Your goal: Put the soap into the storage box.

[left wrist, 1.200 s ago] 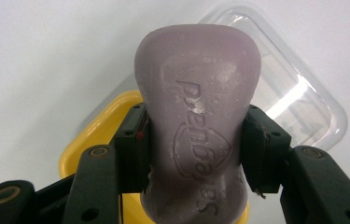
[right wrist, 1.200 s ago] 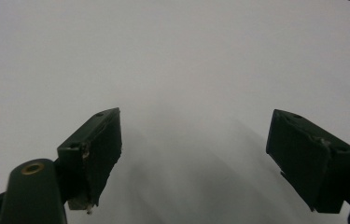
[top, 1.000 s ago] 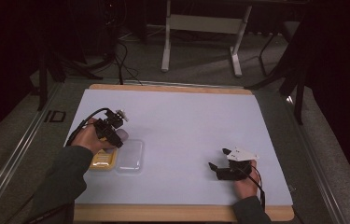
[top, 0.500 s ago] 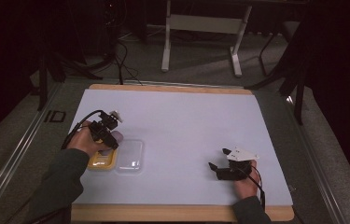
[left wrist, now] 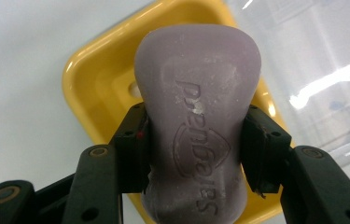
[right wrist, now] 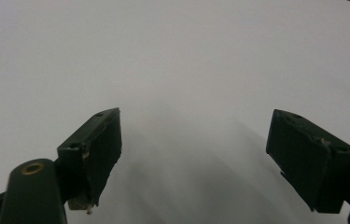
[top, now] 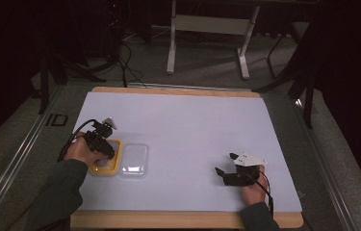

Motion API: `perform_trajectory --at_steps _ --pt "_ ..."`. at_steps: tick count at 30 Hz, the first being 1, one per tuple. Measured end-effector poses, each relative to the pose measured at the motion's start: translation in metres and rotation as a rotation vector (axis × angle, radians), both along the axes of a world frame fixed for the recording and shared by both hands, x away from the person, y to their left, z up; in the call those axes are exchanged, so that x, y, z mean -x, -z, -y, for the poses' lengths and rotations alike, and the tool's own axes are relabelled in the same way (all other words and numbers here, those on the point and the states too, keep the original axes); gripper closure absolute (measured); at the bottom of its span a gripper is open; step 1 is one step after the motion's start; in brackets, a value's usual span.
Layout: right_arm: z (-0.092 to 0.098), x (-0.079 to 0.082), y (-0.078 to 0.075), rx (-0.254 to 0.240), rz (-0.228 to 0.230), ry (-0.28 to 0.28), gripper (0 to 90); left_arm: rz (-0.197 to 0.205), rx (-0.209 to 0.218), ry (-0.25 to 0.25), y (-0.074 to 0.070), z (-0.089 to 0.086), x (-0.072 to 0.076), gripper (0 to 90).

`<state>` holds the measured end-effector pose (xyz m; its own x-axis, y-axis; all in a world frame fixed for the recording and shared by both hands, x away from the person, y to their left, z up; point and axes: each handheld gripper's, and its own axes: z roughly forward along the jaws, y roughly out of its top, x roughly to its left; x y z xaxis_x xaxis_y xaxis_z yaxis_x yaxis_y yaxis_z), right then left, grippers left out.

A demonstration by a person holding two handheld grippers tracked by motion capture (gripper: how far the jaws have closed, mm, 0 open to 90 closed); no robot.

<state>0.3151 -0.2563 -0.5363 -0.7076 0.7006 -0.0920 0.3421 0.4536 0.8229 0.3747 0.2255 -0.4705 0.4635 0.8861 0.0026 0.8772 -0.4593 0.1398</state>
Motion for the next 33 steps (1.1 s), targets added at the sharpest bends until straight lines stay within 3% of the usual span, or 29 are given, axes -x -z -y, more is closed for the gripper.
perform_trajectory --at_steps 9,11,14,16,17,18,20,23,28,33 --pt "0.0 0.0 0.0 0.0 0.0 0.001 17.7 -0.026 0.007 -0.013 0.011 0.0 -0.002 48.3" --pt "0.0 0.0 0.0 0.0 0.0 0.001 17.7 -0.033 0.015 -0.019 0.011 -0.001 -0.003 40.8" --pt "0.0 0.0 0.0 0.002 0.0 0.0 17.7 -0.031 0.029 -0.023 0.009 -0.003 -0.003 39.5" --pt "0.0 0.0 0.0 0.002 0.001 0.0 17.7 0.027 0.046 -0.022 -0.001 -0.004 -0.002 35.0" --pt "0.0 0.0 0.0 0.002 0.001 0.0 17.7 0.027 0.046 -0.022 -0.001 -0.004 -0.002 33.7" --pt "0.0 0.0 0.0 0.002 0.001 0.001 17.7 0.059 0.057 -0.01 -0.006 -0.002 -0.001 32.3" --pt "0.0 0.0 0.0 0.002 0.001 0.001 17.7 0.059 0.057 -0.01 -0.006 -0.002 -0.001 31.1" --pt "0.0 0.0 0.0 0.001 0.0 0.001 17.7 0.133 0.09 0.029 -0.014 0.006 0.003 30.7" --pt "0.0 0.0 0.0 0.0 -0.001 0.003 17.7 0.214 0.146 0.077 -0.015 0.021 0.008 30.2" --pt "0.0 -0.001 0.0 0.005 -0.009 0.008 17.6 0.301 0.165 0.132 -0.013 0.036 0.016 30.1"
